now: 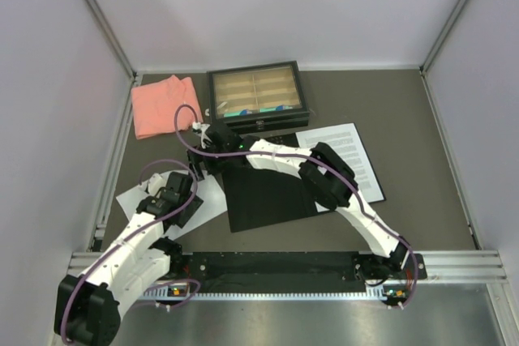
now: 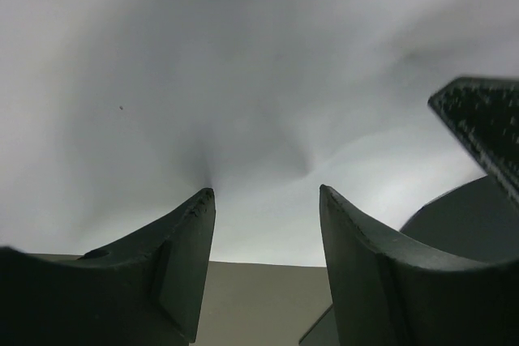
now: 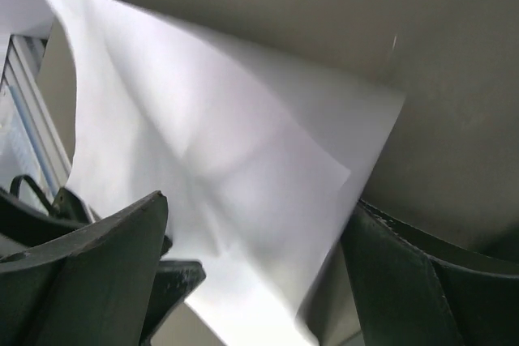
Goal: Put the files into the folder
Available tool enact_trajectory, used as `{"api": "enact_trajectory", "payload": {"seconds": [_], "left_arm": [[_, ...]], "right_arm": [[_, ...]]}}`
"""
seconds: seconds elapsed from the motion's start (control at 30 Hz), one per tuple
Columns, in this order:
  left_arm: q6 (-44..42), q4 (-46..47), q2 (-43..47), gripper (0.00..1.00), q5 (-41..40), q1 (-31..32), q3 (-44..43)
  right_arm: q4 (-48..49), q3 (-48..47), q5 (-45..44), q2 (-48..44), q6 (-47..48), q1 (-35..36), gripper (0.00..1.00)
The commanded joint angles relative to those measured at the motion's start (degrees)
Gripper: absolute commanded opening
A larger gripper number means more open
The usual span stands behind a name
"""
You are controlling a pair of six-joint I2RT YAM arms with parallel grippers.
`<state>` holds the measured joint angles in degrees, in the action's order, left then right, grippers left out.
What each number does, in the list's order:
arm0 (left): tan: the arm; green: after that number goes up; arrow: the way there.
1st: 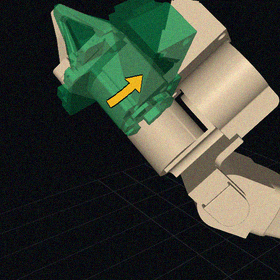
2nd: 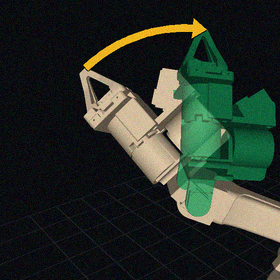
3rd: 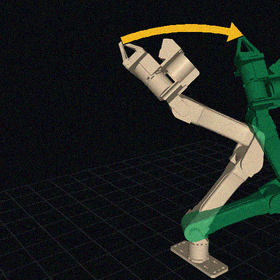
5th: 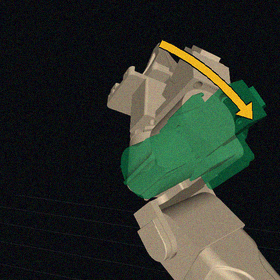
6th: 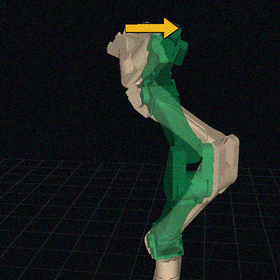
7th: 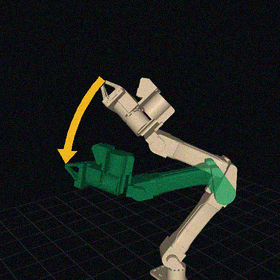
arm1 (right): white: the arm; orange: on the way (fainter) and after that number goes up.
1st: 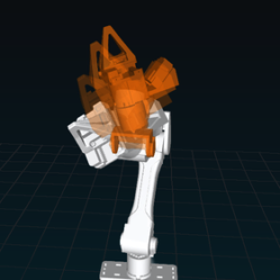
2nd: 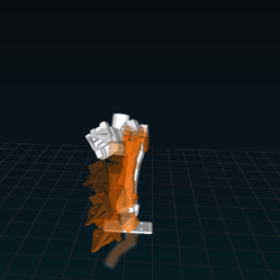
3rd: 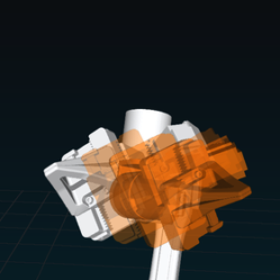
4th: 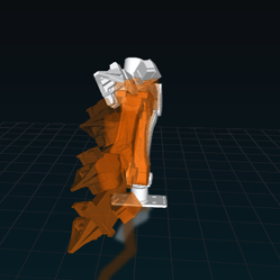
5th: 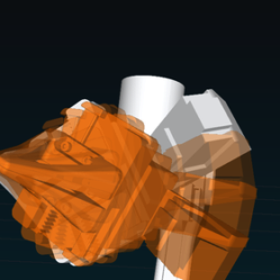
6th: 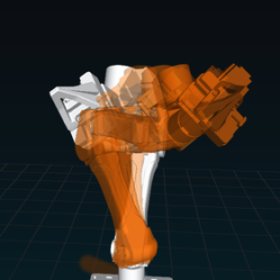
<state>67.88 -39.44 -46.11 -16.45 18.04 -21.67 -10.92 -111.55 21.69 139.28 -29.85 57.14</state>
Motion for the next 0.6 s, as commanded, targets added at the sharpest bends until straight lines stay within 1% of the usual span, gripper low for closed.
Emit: {"api": "enact_trajectory", "payload": {"seconds": [0.0, 0.13, 0.2, 0.23, 0.33, 0.43, 0.47, 0.53, 0.57], "left_arm": [[1.03, 1.56, 0.05, 0.59, -0.87, -0.20, 1.90], [0.77, 2.00, 0.05, 0.58, -0.69, -0.29, 1.81], [0.68, 2.09, -0.12, 0.58, -0.52, -0.20, 1.81], [0.59, 2.35, -0.21, 0.58, -0.43, -0.20, 1.72], [0.07, 2.53, -0.30, 0.57, 0.01, -0.20, 1.63], [-0.55, 2.53, -0.04, 0.57, 0.28, -0.20, 1.54], [-0.64, 2.27, 0.14, 0.57, 0.28, -0.20, 1.54], [-0.99, 2.09, 0.75, 0.56, 0.19, -0.20, 1.46], [-1.17, 2.00, 1.10, 0.56, 0.19, -0.20, 1.37]], "right_arm": [[0.89, 4.66, 2.38, -8.05, -3.46, -0.01, 0.85], [5.20, 10.28, 5.98, -11.14, -8.02, -0.28, 0.86], [6.60, 11.17, 8.36, -11.23, -9.70, -0.19, 0.86], [10.09, 12.31, 9.24, -11.05, -10.58, -0.28, 0.85], [12.50, 10.93, 10.91, -8.78, -12.43, -0.28, 0.84], [13.99, 9.43, 11.53, -6.05, -13.22, -0.19, 0.79], [15.12, 9.24, 11.01, -5.35, -13.05, -0.19, 0.74], [14.79, 7.76, 9.43, -4.03, -11.39, -0.19, 0.69], [14.09, 6.97, 8.29, -2.37, -10.68, -0.19, 0.63]]}}
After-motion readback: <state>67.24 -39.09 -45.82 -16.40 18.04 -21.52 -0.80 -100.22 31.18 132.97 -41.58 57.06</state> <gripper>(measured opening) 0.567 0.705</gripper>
